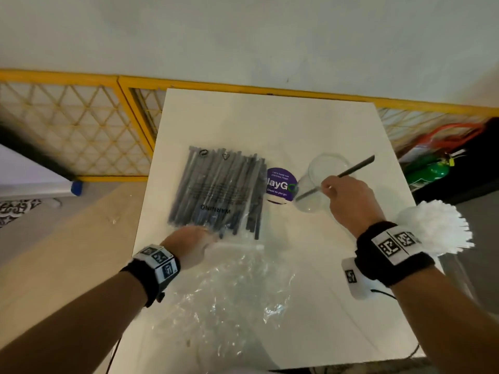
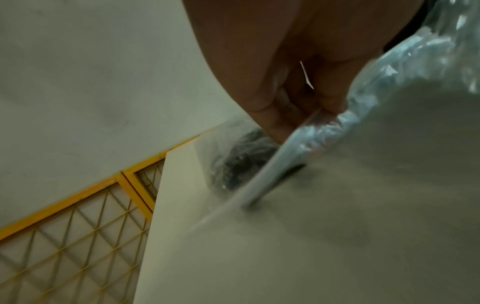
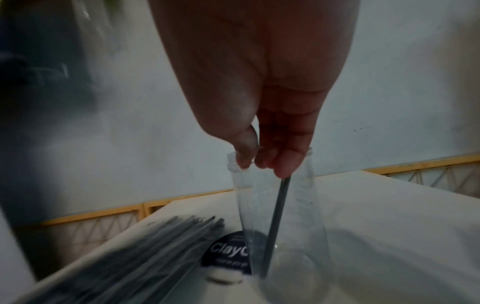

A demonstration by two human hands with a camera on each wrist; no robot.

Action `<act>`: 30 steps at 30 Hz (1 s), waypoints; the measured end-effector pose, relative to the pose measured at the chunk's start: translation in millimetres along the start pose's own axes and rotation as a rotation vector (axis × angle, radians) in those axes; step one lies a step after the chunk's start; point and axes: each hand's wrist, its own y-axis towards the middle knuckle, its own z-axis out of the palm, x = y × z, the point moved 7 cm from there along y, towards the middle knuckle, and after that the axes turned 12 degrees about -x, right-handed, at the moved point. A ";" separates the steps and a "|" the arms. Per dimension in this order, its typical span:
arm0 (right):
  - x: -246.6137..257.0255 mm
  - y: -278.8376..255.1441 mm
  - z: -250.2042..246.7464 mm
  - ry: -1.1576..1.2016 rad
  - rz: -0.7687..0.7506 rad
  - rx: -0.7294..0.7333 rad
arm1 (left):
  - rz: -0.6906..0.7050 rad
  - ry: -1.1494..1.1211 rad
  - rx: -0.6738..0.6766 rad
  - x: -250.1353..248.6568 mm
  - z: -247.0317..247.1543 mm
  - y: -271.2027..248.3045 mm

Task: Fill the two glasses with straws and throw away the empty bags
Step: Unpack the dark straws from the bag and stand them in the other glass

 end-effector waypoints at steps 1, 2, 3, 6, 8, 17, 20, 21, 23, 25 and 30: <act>0.3 -14.8 0.7 -0.001 -0.003 0.004 | -0.016 -0.034 0.005 -0.1 -4.1 -2.2; -0.1 -27.9 0.7 0.002 0.003 0.006 | -0.029 -0.055 0.005 -1.8 -10.1 -2.5; -0.6 -38.1 0.7 0.016 0.006 0.007 | -0.040 -0.058 0.011 -4.3 -15.9 -1.9; 0.4 -58.1 -6.1 0.076 0.007 -0.052 | -0.083 -0.056 0.021 -14.9 -35.8 3.8; 6.4 -64.9 -20.7 0.126 -0.019 -0.182 | -0.111 -0.112 -0.034 -25.5 -53.5 7.0; 111.1 -93.3 35.4 0.722 0.386 0.387 | -0.177 -0.286 -0.258 -55.8 -91.9 11.2; 103.1 -90.0 53.7 1.038 0.762 0.311 | -0.110 -0.213 -0.258 -66.3 -92.4 1.6; 97.7 -89.9 56.6 1.092 0.835 0.272 | -0.103 -0.200 -0.246 -67.6 -91.8 -1.7; 86.5 -89.5 60.2 1.187 0.934 0.192 | -0.098 -0.180 -0.200 -69.2 -90.9 -6.5; 75.8 -86.1 60.0 1.269 0.966 0.093 | -0.086 -0.168 -0.171 -69.6 -92.3 -8.6; 68.1 -74.5 37.3 1.094 0.603 0.069 | -0.070 -0.180 -0.271 -62.6 -127.3 -7.7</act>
